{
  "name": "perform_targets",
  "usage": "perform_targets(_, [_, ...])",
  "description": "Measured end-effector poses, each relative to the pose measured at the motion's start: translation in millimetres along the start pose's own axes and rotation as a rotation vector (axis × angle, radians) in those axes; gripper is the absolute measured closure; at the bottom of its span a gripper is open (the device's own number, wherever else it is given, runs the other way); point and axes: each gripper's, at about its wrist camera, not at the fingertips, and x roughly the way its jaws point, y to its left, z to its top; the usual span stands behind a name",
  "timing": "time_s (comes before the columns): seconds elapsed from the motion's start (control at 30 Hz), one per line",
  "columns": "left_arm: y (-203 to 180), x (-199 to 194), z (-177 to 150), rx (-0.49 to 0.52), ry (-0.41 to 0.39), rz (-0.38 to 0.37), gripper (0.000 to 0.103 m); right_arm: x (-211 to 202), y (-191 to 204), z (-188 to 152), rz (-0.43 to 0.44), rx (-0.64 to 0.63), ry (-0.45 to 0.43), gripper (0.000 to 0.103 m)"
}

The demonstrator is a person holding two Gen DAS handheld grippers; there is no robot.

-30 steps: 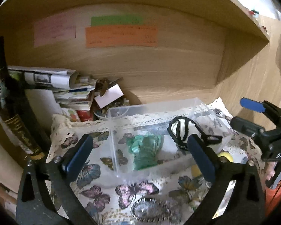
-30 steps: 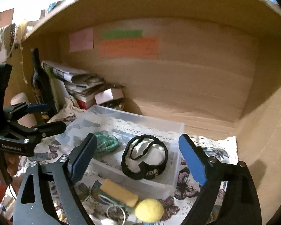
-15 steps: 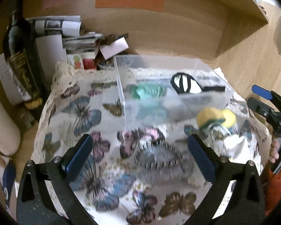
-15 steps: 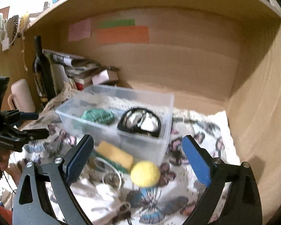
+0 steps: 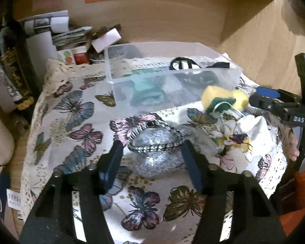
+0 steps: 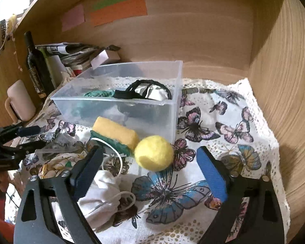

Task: Organize soft objects
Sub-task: 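Grasp the beaded bracelet with the left tool while the right tool grasps the yellow felt ball, then lower the bracelet and yellow ball into the clear box and open both tools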

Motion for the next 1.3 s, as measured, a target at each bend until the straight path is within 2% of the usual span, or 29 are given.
perform_targets(0.13, [-1,0,3,0.006,-0.011,-0.004,0.059,8,0,-2,0.013,0.002,0.029,0.032])
perform_targets(0.37, [2,4,10,0.003,-0.027,0.005,0.066,20,-1,-2,0.024,0.008,0.062,0.053])
perform_targets(0.43, [4,6,12,-0.002,-0.030,0.014,0.074,21,-3,-2,0.019,0.017,0.064,0.058])
perform_targets(0.5, [7,7,14,-0.012,-0.033,0.015,0.076,22,-6,-2,0.021,0.028,0.062,0.063])
perform_targets(0.8, [16,2,22,-0.048,-0.074,0.025,0.092,14,-11,-2,0.026,0.044,0.030,0.066])
perform_targets(0.83, [16,1,23,-0.049,-0.080,0.024,0.103,12,-11,-1,0.025,0.045,0.023,0.066])
perform_targets(1.07, [12,-15,27,-0.021,-0.132,0.045,0.103,-9,-13,7,0.021,0.042,-0.044,0.067])
perform_targets(1.17, [7,-14,26,0.011,-0.127,0.054,0.102,-14,-11,8,0.023,0.035,-0.062,0.067])
perform_targets(1.27, [4,-7,26,0.024,-0.087,0.029,0.091,-16,-9,10,0.031,0.036,-0.068,0.067])
perform_targets(1.3, [2,-2,26,0.030,-0.070,0.013,0.085,-16,-9,9,0.034,0.038,-0.069,0.066])
